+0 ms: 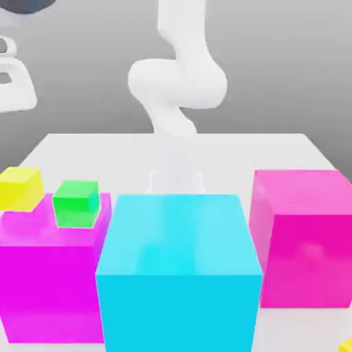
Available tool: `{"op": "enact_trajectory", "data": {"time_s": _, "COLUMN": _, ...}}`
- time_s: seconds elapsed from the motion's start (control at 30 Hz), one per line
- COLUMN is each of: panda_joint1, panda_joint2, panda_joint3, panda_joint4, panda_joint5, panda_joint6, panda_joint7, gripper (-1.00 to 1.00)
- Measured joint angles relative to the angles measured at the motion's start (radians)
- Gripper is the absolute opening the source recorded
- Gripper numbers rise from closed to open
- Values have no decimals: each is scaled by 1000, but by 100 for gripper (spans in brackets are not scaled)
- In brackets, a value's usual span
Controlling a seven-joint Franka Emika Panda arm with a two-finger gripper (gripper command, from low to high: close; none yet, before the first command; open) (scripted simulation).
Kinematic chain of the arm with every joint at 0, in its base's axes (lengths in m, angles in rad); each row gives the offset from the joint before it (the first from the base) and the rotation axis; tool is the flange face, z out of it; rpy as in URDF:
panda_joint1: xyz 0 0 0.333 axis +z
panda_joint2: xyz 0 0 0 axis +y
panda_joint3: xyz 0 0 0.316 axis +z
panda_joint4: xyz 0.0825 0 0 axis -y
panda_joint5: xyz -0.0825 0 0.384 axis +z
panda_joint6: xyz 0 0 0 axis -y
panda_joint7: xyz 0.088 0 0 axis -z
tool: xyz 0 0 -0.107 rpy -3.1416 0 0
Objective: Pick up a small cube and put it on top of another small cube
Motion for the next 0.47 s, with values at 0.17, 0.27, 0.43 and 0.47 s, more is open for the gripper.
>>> {"op": "enact_trajectory", "data": {"time_s": 0.17, "panda_joint1": 55, "panda_joint2": -83, "panda_joint3": 122, "panda_joint4": -67, "panda_joint5": -156, "panda_joint6": -85, "panda_joint7": 46, "gripper": -100}}
{"op": "enact_trajectory", "data": {"time_s": 0.27, "panda_joint1": 63, "panda_joint2": -87, "panda_joint3": 155, "panda_joint4": -145, "panda_joint5": -214, "panda_joint6": -33, "panda_joint7": 57, "gripper": -100}}
{"op": "enact_trajectory", "data": {"time_s": 0.43, "panda_joint1": 65, "panda_joint2": -53, "panda_joint3": 158, "panda_joint4": -215, "panda_joint5": -221, "panda_joint6": 69, "panda_joint7": 58, "gripper": 100}}
{"op": "enact_trajectory", "data": {"time_s": 0.47, "panda_joint1": 65, "panda_joint2": -53, "panda_joint3": 158, "panda_joint4": -215, "panda_joint5": -221, "panda_joint6": 69, "panda_joint7": 58, "gripper": 100}}
